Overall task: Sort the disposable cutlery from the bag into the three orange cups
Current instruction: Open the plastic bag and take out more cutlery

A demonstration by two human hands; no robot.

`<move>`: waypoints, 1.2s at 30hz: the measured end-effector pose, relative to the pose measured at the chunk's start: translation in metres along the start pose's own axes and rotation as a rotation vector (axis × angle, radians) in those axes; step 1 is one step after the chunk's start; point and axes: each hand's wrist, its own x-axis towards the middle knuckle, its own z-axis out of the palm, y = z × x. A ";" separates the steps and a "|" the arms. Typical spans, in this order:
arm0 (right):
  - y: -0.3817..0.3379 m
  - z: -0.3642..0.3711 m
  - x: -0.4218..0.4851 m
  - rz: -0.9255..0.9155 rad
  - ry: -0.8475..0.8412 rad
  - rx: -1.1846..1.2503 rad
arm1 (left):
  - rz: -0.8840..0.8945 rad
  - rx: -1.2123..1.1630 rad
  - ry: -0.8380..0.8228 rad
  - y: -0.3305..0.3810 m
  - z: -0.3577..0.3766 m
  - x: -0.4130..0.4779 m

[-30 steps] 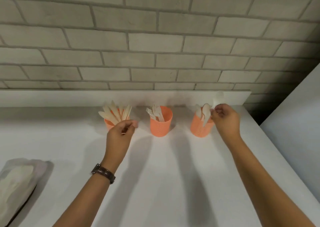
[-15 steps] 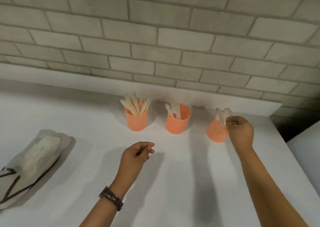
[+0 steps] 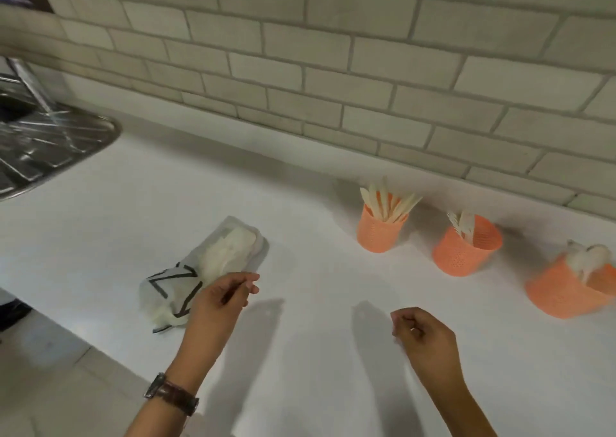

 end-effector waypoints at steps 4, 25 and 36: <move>-0.017 0.056 -0.010 0.036 -0.025 0.033 | 0.135 0.207 0.153 -0.016 -0.061 0.017; -0.084 0.147 -0.032 0.109 -0.019 -0.051 | -0.005 -0.017 -0.477 -0.027 -0.075 0.088; -0.093 0.134 -0.015 0.651 -0.334 0.915 | -0.594 -1.181 -0.707 -0.009 -0.012 0.089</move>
